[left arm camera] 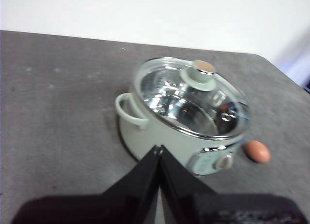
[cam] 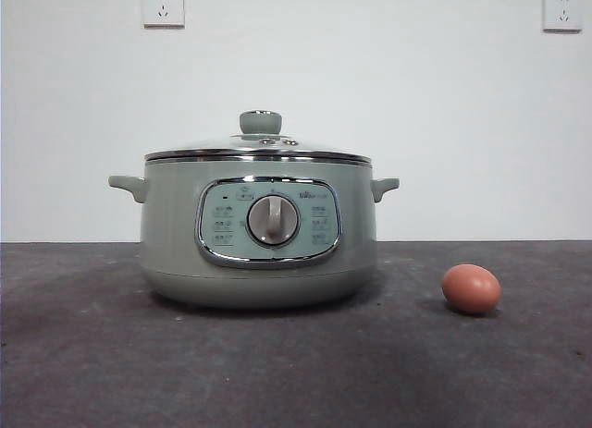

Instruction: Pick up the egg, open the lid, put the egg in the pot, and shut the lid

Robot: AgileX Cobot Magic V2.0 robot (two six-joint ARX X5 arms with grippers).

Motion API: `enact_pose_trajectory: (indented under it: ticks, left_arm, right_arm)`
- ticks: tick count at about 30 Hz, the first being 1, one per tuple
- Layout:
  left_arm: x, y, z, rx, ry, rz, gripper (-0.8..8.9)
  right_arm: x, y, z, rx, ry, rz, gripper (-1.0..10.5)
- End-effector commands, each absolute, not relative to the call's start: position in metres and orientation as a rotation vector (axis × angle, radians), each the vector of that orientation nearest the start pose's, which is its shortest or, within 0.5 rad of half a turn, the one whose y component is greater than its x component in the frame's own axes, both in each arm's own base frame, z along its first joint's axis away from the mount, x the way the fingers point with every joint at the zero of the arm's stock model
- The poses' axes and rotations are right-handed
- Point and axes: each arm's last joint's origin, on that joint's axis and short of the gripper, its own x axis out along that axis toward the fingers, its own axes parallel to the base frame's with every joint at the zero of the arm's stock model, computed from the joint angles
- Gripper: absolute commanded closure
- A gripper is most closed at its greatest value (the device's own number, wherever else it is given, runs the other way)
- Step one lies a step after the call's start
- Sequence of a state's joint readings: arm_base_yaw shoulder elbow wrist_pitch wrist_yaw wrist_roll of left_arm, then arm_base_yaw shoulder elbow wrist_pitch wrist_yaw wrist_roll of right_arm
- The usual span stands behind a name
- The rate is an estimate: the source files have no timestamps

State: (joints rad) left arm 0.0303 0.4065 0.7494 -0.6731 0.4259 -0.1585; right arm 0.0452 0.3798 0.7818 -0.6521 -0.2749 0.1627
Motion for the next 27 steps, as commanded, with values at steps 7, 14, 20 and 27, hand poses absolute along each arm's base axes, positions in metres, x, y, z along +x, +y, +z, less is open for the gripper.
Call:
enact_pose_trajectory:
  ticks: [7,14,20,27]
  left_arm:
    - [0.069,-0.012,0.356,-0.201,0.355,-0.453,8.2]
    - [0.069,-0.012,0.362,-0.188,0.374,-0.452,8.17]
    - [0.072,-0.013,0.362,-0.2,0.388,-0.495,6.92]
    - [0.078,-0.013,0.36,-0.211,0.416,-0.508,2.47]
  right_arm:
    - [0.071,0.014,0.369,0.096,0.373,0.408,9.6]
    - [0.076,0.014,0.372,0.087,0.427,0.423,9.5]
    - [0.082,0.015,0.369,0.095,0.471,0.424,8.0]
    - [0.085,0.015,0.368,0.098,0.486,0.424,3.9]
